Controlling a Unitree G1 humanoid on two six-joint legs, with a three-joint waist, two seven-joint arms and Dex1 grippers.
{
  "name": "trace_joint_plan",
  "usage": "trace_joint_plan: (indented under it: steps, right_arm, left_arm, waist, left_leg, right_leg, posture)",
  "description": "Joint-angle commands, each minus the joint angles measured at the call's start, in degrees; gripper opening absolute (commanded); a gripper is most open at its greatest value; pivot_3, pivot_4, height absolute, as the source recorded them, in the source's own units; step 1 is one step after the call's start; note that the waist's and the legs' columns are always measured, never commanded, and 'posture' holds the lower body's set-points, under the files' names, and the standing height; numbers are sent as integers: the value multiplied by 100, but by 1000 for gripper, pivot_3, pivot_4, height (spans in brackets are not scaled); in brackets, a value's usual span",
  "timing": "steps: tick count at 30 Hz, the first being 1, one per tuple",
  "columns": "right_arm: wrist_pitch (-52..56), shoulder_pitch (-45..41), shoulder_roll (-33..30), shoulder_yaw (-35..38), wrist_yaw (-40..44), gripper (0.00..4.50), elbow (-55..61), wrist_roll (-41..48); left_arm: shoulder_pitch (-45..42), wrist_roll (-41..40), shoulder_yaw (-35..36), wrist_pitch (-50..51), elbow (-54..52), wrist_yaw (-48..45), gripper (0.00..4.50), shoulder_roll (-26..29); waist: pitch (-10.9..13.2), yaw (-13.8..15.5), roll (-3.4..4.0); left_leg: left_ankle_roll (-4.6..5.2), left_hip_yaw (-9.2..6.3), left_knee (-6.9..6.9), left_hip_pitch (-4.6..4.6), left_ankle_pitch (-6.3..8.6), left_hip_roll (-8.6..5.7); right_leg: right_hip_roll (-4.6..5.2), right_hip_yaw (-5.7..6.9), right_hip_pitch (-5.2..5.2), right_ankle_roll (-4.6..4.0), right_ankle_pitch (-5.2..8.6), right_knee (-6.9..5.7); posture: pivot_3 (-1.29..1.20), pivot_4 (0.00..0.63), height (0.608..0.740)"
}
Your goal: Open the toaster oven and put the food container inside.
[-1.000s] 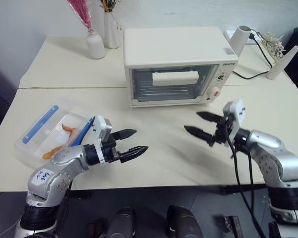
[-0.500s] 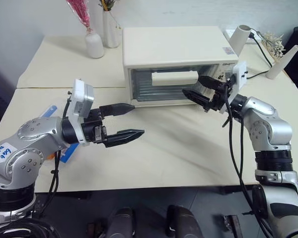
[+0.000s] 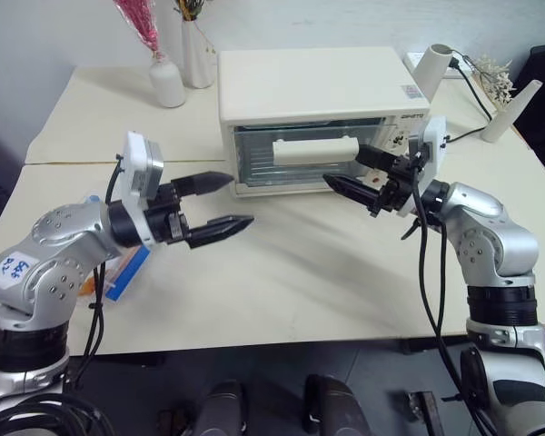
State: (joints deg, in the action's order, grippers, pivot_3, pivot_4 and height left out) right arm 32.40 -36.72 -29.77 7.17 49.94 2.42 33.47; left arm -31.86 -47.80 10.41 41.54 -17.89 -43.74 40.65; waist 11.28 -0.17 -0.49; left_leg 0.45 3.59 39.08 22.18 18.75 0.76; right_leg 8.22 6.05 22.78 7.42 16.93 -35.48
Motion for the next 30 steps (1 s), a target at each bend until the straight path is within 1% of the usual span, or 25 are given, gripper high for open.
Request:
trace_joint_plan:
  steps: [1, 4, 6, 7, 10, 12, 16, 17, 25, 30]
  right_arm:
    - [59, 166, 10, 22, 69, 4486, 590, 275]
    - [106, 383, 33, 70, -13, 4500, 779, 352]
    - [82, 525, 44, 64, -57, 4500, 853, 325]
    - [56, 588, 48, 53, -66, 4500, 871, 295]
    - [10, 705, 88, 39, -94, 4500, 887, 262]
    - [6, 726, 109, 40, -109, 4500, 908, 271]
    - [27, 743, 150, 50, -152, 4500, 978, 309]
    - [35, 751, 160, 55, -162, 4500, 1003, 322]
    - [101, 942, 121, 152, -300, 4500, 1256, 396]
    - [121, 1295, -325, 476, -456, 4500, 1259, 207]
  left_arm:
    - [-445, 68, 133, -171, 257, 22, 4500, -45]
    - [-868, 395, 26, -420, 659, -36, 3879, -42]
    - [-1104, 776, -159, -718, 938, -133, 3211, -27]
    - [-1225, 913, -224, -821, 1091, -163, 2989, -49]
    - [-1613, 1381, -447, -1201, 1682, -296, 1989, -132]
    - [-1820, 1762, -676, -1533, 2098, -447, 1428, -176]
    - [-2059, 2253, -1023, -2010, 2674, -788, 164, -288]
    - [-2086, 2327, -1082, -2093, 2763, -876, 47, -323]
    - [-2115, 2724, -1277, -2406, 3025, -1239, 47, -524]
    - [-1843, 2629, -1301, -2154, 2521, -1456, 47, -549]
  waist:
    - [0, -9, 0]
    - [0, -9, 0]
    - [0, -4, 0]
    - [0, -2, 0]
    - [0, -1, 0]
    - [0, -5, 0]
    - [0, -6, 0]
    - [0, -4, 0]
    - [0, -2, 0]
    - [0, 17, 0]
  left_leg:
    - [0, 0, -1, 0, 0, 1]
    - [-1, 4, -1, -1, 0, 3]
    - [-1, 4, -1, -2, 0, 3]
    - [-1, 5, -1, -1, 0, 2]
    - [-1, 8, -1, -1, 0, 2]
    - [-1, 8, 0, -2, 0, 3]
    - [-1, 10, -1, -2, 0, 3]
    - [-1, 10, -1, -1, 0, 4]
    - [-1, 10, 0, 2, 0, 5]
    - [0, 8, 1, 6, 1, 3]
  right_leg:
    - [0, 0, 0, 0, 0, 0]
    - [-3, -2, 2, 0, 0, -1]
    - [-4, -1, 2, 0, 0, 0]
    - [-4, -2, 2, 0, 0, 0]
    - [-6, -3, 2, 0, 0, 1]
    - [-8, -3, 2, 0, 0, 1]
    - [-10, -3, 3, 0, 0, 1]
    - [-10, -3, 3, 0, 0, 1]
    - [-10, -3, 9, 0, 0, 0]
    - [-8, -3, 9, 0, 0, 0]
  posture:
    - [0, 150, 740]
    - [0, 150, 740]
    - [0, 150, 740]
    - [0, 150, 740]
    - [0, 150, 740]
    - [0, 150, 740]
    - [0, 150, 740]
    - [0, 150, 740]
    - [0, 150, 740]
    - [0, 150, 740]
